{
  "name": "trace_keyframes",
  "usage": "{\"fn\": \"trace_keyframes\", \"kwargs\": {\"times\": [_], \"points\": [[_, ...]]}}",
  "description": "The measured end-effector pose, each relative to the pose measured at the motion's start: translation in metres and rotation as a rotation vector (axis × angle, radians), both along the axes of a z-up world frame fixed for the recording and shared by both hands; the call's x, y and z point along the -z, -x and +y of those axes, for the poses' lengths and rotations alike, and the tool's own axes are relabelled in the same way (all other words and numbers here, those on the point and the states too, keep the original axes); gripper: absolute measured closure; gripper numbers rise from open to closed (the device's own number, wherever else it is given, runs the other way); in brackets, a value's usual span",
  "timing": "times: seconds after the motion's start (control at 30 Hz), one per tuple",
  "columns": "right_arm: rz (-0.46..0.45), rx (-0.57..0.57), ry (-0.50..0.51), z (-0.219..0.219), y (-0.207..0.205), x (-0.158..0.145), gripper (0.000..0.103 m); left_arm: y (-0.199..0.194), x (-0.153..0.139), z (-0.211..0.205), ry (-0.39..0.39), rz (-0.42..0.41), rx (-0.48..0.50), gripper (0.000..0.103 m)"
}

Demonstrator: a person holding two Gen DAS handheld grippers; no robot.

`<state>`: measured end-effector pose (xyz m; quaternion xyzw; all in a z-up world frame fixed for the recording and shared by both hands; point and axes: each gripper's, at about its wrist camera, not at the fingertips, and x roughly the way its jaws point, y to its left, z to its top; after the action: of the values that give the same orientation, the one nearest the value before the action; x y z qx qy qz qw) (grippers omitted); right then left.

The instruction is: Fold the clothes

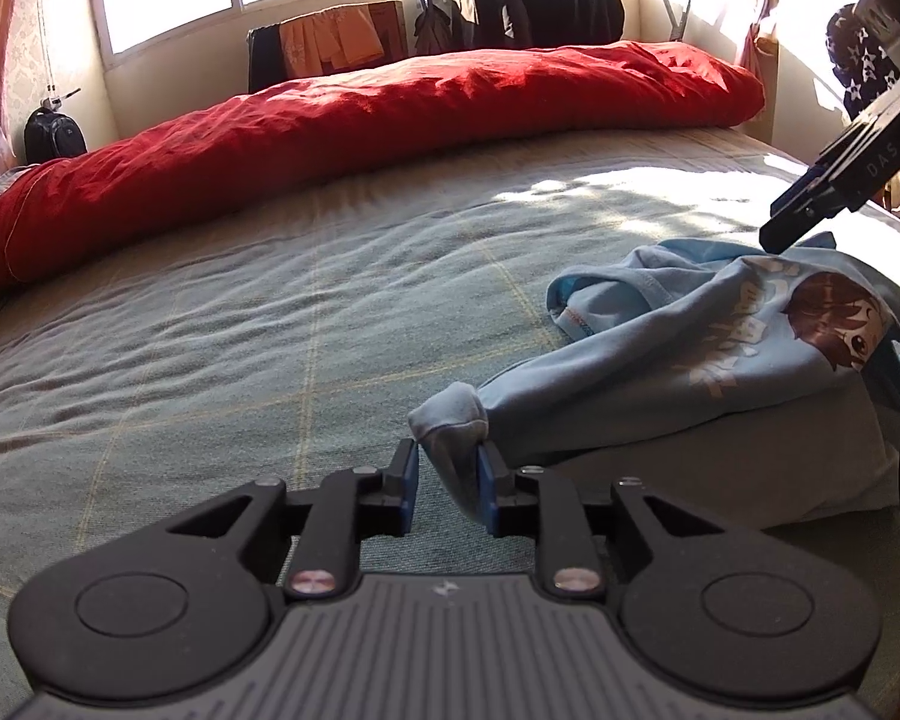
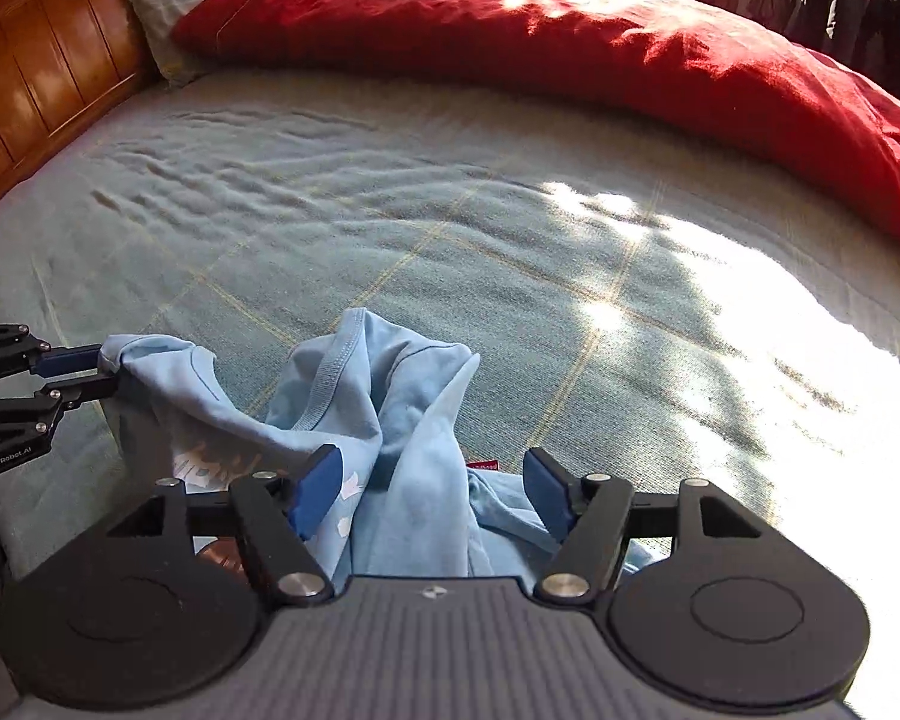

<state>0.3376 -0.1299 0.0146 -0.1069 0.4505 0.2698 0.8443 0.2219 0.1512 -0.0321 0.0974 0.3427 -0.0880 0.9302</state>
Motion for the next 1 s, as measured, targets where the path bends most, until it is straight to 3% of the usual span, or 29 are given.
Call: {"fn": "trace_keyframes", "kwargs": {"times": [0.07,0.1,0.2,0.33,0.43,0.5,0.67,0.8,0.87,0.97,1.0], "points": [[-0.059,-0.022,0.032,0.000,0.016,-0.012,0.026,0.003,-0.002,-0.002,-0.007,0.000,-0.001,0.081],[-0.094,-0.036,0.052,0.001,0.025,-0.018,0.017,0.005,-0.003,-0.003,-0.009,-0.002,-0.002,0.081],[-0.117,-0.085,0.080,0.001,0.048,-0.029,0.004,0.011,-0.006,-0.005,0.000,0.003,-0.002,0.080],[-0.084,-0.119,0.124,-0.003,0.072,-0.028,0.002,0.020,-0.009,-0.007,0.009,0.018,-0.005,0.076],[-0.087,-0.131,0.183,-0.006,0.096,-0.021,0.002,0.027,-0.010,-0.002,0.032,0.019,-0.023,0.066],[-0.087,-0.132,0.192,-0.010,0.108,-0.017,0.002,0.028,-0.008,0.005,0.073,0.030,-0.044,0.062],[-0.086,-0.132,0.186,-0.013,0.131,-0.011,0.002,0.016,0.007,0.018,0.181,0.061,-0.101,0.062],[-0.074,-0.127,0.156,-0.011,0.140,-0.010,0.000,-0.001,0.022,0.032,0.412,0.100,-0.129,0.062],[-0.074,-0.114,0.145,-0.011,0.143,-0.009,0.000,-0.008,0.029,0.033,0.431,0.122,-0.150,0.069],[-0.083,-0.096,0.137,-0.011,0.145,-0.008,0.000,-0.017,0.039,0.035,0.444,0.147,-0.181,0.099],[-0.087,-0.090,0.134,-0.011,0.145,-0.007,0.000,-0.019,0.041,0.036,0.442,0.150,-0.190,0.099]]}}
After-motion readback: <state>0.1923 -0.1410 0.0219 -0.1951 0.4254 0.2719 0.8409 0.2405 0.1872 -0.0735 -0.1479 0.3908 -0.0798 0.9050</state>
